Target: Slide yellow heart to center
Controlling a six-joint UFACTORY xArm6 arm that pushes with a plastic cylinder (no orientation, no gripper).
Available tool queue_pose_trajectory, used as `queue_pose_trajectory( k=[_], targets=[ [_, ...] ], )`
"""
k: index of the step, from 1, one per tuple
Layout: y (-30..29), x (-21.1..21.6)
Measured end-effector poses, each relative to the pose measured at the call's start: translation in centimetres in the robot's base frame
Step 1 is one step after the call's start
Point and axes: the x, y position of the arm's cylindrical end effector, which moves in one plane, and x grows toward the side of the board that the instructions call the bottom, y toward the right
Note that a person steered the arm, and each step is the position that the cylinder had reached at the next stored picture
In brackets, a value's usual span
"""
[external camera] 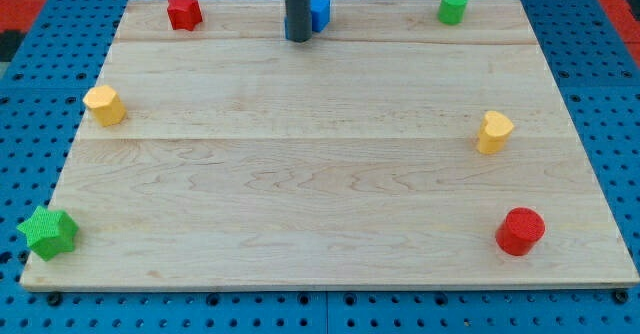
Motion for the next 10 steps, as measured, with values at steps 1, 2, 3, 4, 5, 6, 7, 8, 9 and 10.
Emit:
queue_pose_trajectory(
  k=[1,2,3,4,5,6,7,8,9,10],
  targets=[
    [2.3,3.4],
    [12.1,4.0],
    [23.0,6.6],
    [28.9,11.7],
    [29.1,17.4],
    [26.0,20.4],
    [20.7,18.7],
    [14.6,18.2],
    [17.6,18.0],
    [24.2,18.6]
  ],
)
